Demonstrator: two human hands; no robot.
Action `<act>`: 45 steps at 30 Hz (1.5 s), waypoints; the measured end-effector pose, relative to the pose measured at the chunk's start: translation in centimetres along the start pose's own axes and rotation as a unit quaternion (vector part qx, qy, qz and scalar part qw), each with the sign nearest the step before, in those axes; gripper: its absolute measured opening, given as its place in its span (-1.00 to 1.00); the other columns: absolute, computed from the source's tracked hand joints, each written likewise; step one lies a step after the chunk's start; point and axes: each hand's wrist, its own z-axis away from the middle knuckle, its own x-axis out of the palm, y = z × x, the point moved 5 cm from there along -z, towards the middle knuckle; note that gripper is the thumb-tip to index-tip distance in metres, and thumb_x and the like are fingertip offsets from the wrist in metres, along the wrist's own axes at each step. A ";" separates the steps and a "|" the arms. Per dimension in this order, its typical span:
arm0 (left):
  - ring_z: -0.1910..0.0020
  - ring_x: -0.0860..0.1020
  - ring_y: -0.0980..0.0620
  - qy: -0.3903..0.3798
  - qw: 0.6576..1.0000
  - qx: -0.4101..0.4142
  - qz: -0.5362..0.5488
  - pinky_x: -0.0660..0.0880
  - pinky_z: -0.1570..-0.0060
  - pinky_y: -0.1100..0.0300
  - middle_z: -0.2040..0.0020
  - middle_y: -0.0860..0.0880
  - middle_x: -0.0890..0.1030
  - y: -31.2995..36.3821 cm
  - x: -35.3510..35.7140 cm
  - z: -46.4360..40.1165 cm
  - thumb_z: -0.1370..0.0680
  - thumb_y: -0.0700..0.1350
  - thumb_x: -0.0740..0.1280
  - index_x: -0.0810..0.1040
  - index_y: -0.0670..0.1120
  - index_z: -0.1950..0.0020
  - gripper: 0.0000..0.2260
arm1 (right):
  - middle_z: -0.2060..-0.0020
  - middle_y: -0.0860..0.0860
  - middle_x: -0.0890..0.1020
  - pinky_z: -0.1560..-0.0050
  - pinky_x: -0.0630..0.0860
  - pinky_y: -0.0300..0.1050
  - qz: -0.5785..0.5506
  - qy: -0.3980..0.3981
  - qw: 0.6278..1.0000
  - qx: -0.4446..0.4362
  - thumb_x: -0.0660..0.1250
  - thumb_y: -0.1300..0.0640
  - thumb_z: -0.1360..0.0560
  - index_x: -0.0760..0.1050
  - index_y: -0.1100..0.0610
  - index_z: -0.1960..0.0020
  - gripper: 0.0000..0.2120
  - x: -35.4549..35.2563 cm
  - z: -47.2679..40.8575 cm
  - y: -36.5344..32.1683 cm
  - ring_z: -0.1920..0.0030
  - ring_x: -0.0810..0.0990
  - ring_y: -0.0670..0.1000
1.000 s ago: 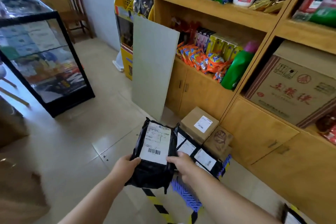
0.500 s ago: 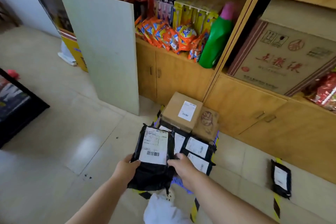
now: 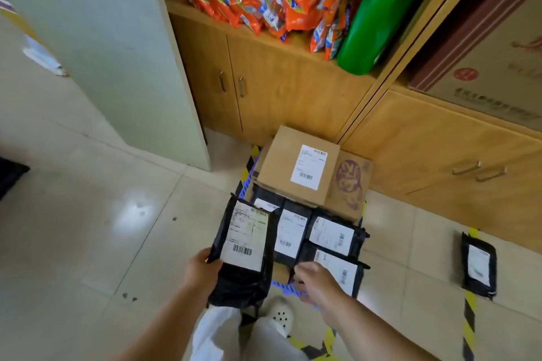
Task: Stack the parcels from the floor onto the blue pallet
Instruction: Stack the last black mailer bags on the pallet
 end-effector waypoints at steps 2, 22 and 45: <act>0.10 0.48 -0.11 -0.004 1.000 -0.014 0.004 0.36 0.08 0.14 0.05 -0.18 0.56 -0.3 1.5 -3.2 -0.53 -0.36 0.24 0.52 -0.25 -0.24 -0.71 | 0.14 0.01 0.51 0.18 0.46 -0.23 0.008 -0.003 1.000 0.020 0.21 0.10 -0.59 0.41 0.12 -0.17 -0.81 0.2 -2.7 0.6 0.17 0.54 -0.04; 0.01 0.55 -0.20 -0.041 0.998 0.021 -0.031 0.50 0.04 0.00 -0.05 -0.18 0.58 -4.1 13.3 -26.8 -0.57 -0.24 0.16 0.50 -0.05 -0.22 -0.73 | -0.41 -0.25 -0.43 -0.41 0.26 -0.03 0.331 0.063 0.922 -0.190 0.09 0.27 -0.58 -0.26 -0.26 -0.50 -0.24 7.4 -24.3 -0.7 -0.54 -0.14 -0.07; -0.12 0.44 0.00 -0.030 0.962 0.187 -0.195 0.43 -0.03 0.17 -0.24 -0.08 0.43 3.5 11.0 -20.8 -0.49 -0.30 0.27 0.33 0.00 -0.43 -0.48 | -0.54 -0.07 -0.22 -0.50 -0.06 -0.05 0.404 0.103 0.899 -0.133 0.12 0.21 -0.59 -0.16 -0.06 -0.56 -0.33 2.9 -19.8 -2.7 -0.54 -0.17 0.02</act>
